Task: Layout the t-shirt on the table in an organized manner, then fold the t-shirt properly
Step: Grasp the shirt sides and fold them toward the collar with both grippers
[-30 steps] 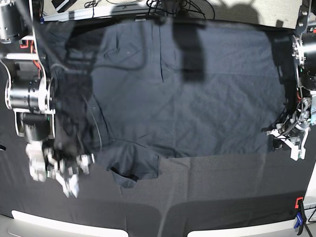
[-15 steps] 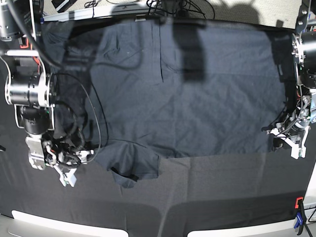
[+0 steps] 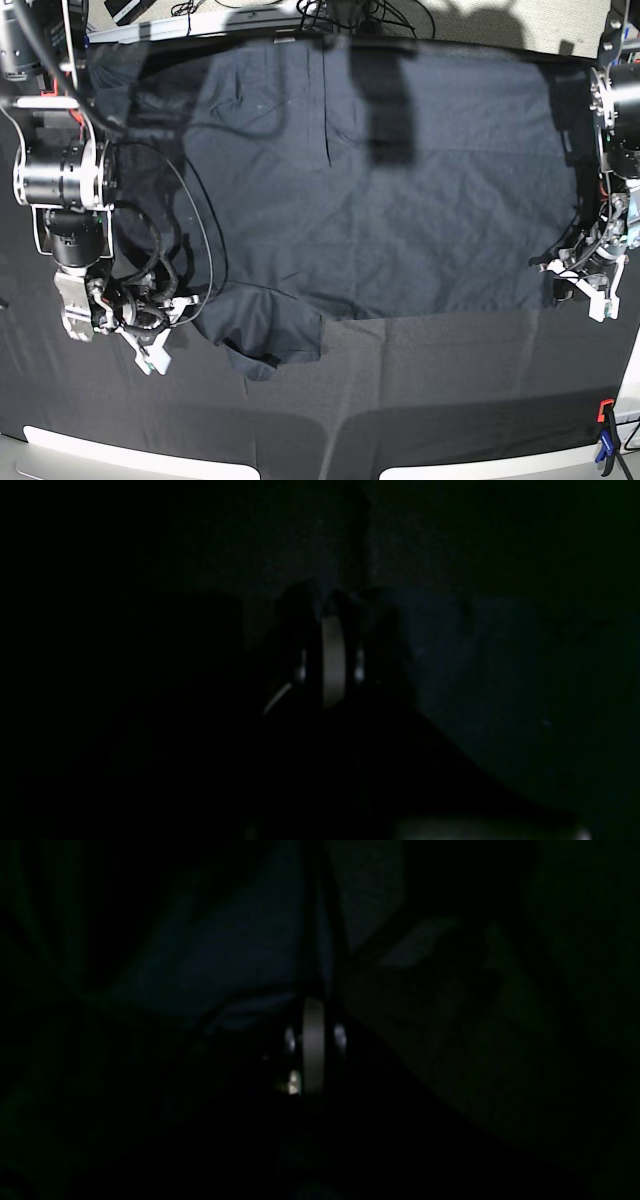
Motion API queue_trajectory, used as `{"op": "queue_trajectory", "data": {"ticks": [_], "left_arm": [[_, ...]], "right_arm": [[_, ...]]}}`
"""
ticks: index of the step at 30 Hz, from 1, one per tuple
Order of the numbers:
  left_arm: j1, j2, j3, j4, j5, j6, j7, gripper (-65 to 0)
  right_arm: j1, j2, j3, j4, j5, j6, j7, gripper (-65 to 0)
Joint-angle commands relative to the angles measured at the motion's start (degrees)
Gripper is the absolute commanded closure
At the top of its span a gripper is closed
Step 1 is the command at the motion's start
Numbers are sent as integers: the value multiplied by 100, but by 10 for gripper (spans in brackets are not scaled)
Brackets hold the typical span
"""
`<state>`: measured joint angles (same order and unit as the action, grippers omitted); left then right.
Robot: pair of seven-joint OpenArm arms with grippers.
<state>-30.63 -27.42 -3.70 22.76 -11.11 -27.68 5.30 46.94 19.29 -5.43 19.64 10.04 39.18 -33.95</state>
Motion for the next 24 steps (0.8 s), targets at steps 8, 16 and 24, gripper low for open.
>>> {"op": "queue_trajectory", "data": {"ticks": [8, 16, 24], "left_arm": [[136, -59, -2, 931, -151, 2, 63, 0], [1541, 76, -1062, 3099, -474, 68, -50, 0], [2400, 256, -1996, 4275, -745, -490, 85, 0]], "right_arm": [[-151, 129, 15, 1379, -114, 82, 96, 0], [-1414, 678, 20, 3097, 2, 82, 205, 0], [-2428, 940, 114, 4304, 249, 82, 205, 0]]}}
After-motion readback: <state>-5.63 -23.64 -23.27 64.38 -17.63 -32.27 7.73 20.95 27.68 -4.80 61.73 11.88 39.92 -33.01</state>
